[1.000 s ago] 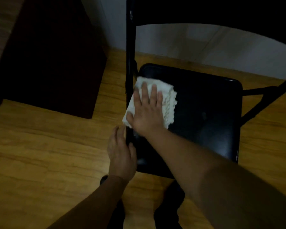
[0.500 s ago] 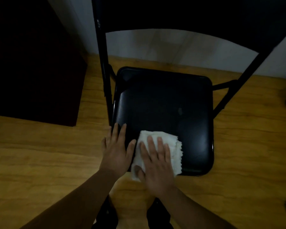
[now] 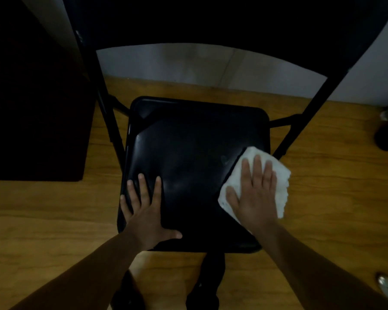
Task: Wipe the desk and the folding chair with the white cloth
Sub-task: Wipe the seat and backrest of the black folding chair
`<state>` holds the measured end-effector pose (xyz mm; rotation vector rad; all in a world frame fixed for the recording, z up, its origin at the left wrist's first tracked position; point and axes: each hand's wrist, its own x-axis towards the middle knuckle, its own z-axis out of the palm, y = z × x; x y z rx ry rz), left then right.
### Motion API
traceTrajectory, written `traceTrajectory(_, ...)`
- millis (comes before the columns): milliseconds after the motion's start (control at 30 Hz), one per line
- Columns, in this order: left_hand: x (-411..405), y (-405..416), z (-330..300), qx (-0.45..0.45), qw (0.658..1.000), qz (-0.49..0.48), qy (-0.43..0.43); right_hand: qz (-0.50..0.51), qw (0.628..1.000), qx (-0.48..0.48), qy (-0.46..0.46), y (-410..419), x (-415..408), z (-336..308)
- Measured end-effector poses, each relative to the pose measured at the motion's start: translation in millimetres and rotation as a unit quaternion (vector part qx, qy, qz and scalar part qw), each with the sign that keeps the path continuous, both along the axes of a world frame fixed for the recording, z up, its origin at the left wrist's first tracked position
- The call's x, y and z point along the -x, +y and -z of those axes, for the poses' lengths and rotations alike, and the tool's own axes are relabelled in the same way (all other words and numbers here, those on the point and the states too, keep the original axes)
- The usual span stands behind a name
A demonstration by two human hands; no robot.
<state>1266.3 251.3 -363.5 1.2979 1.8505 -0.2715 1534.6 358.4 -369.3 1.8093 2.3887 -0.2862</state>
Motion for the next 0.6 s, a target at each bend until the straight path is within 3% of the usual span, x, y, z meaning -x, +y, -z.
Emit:
traceTrajectory(133, -0.2, 3.0, -4.7, 0.027, 0.999, 0.005, -0.017, 0.009, 1.000, 0.004, 0.027, 78.4, 33.5, -1.6)
traceTrajectory(333, -1.7, 6.2, -7.8, 0.049, 0.999, 0.005, -0.005, 0.106, 0.993, 0.029, 0.040, 156.6, 90.7, -5.8)
traceTrajectory(600, -2.6, 8.7, -11.8, 0.054, 0.998, 0.008, 0.016, -0.118, 0.987, 0.105, 0.031, 150.0, 231.4, -6.7)
